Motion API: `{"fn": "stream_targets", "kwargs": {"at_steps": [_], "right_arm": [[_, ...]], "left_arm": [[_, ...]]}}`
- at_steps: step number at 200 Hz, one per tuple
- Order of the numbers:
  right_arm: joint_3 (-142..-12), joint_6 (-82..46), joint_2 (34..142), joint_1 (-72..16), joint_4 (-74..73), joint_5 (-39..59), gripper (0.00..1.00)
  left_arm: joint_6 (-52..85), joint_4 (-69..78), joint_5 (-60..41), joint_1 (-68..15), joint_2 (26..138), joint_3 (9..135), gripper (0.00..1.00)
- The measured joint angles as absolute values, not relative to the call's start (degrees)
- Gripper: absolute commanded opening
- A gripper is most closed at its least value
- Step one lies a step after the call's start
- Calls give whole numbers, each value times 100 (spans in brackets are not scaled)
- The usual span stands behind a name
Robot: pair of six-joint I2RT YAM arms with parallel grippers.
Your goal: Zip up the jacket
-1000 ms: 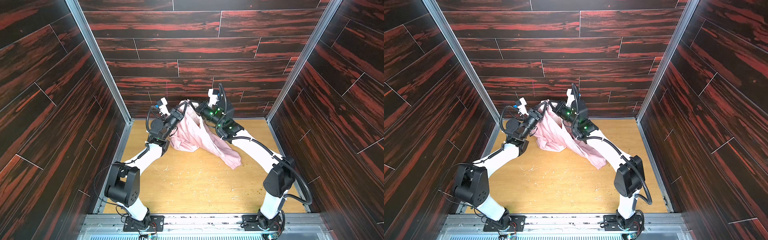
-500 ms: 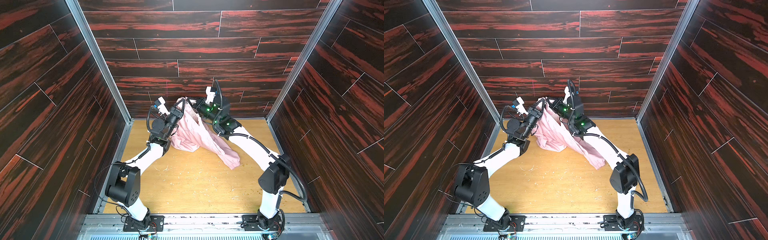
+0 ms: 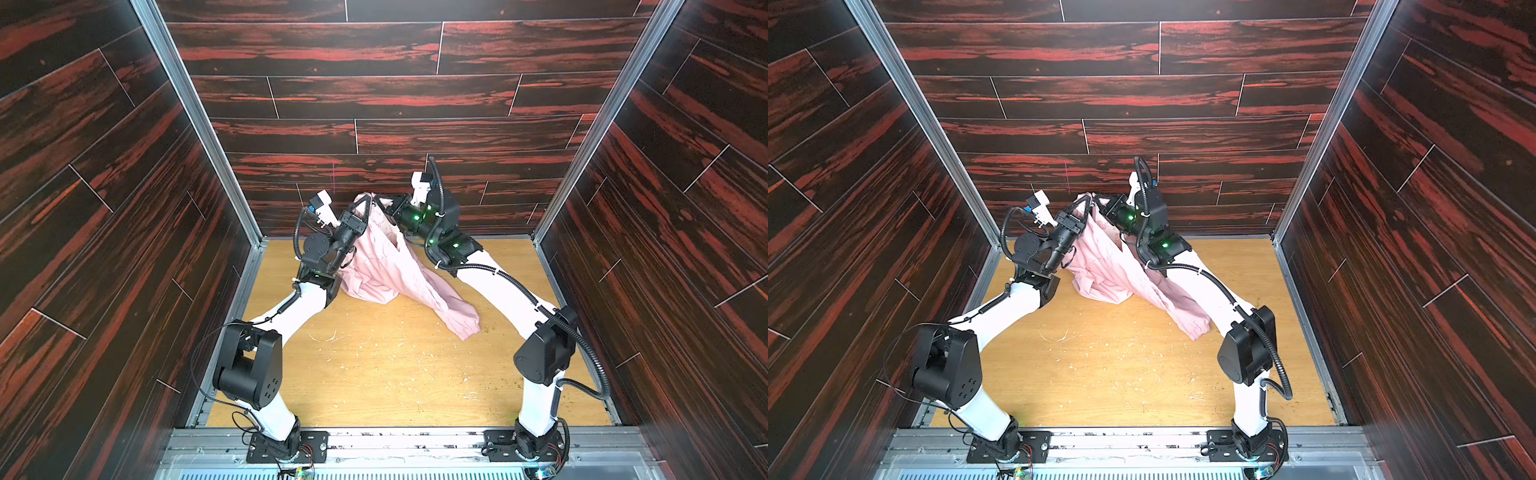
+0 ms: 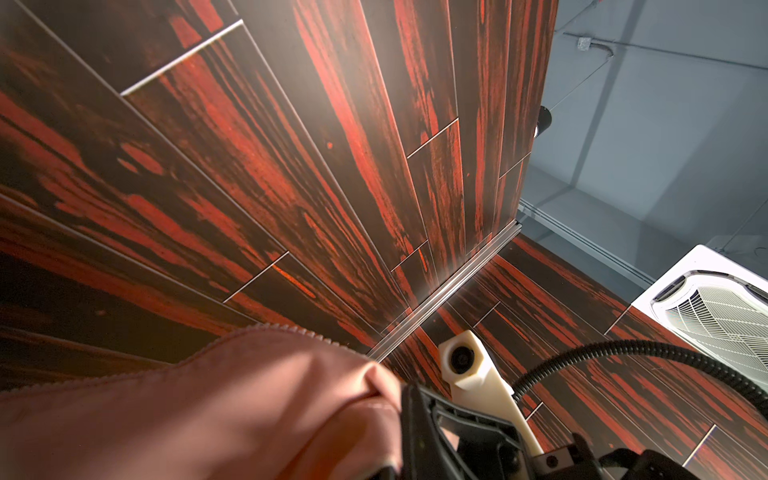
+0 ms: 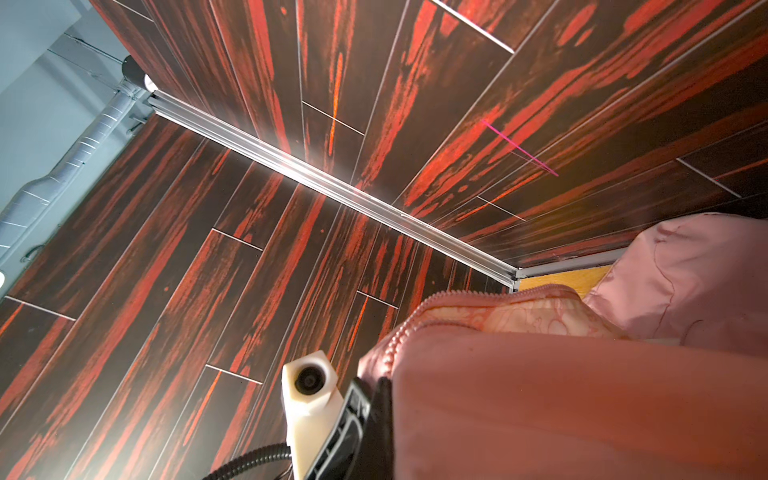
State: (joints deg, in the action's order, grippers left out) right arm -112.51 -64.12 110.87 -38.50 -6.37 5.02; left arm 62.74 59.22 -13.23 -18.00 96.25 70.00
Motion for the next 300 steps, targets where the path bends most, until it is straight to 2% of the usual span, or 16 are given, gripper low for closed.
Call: {"fn": "stream_targets", "kwargs": {"at_steps": [86,163,233,300], "right_arm": [[-11837,-6619,11336,-3933,-486,548,0],[-11633,-6705,11369,-3940,-539,563,0],[-11581,-6820,11369,-3940,-539,78,0],[-12328,-6919,11526,-3957,-67,43,0]], "left_arm": [[6099,6128,-1127,-1793,9581,6886,0],[5992,6020,-969,-1813,9509,6713,0],[5784,5640,-974,-1837,9751,7284,0],[5634,5828,-895,-1900,9815,7491,0]]}}
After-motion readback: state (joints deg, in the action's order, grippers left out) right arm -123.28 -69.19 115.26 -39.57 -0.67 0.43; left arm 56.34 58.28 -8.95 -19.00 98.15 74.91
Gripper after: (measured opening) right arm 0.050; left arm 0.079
